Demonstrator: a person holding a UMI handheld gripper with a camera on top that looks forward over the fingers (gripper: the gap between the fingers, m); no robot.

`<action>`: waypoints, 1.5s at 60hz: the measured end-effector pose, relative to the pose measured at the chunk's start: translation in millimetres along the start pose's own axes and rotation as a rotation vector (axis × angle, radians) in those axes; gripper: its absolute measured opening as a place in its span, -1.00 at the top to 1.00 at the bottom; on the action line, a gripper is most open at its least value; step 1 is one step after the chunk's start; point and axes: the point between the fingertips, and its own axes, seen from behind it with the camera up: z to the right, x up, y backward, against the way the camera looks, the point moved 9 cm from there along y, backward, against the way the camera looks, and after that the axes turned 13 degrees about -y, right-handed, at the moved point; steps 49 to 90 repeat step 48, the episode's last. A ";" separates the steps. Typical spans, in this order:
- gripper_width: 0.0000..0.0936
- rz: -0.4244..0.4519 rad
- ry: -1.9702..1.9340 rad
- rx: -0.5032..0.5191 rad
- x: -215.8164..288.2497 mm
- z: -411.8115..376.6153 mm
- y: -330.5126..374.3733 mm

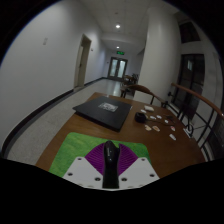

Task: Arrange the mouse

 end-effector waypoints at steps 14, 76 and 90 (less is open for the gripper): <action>-0.85 -0.010 -0.076 -0.007 4.9 -7.8 28.2; -0.82 -0.021 -0.170 -0.123 -46.2 -21.0 193.8; -0.82 -0.021 -0.170 -0.123 -46.2 -21.0 193.8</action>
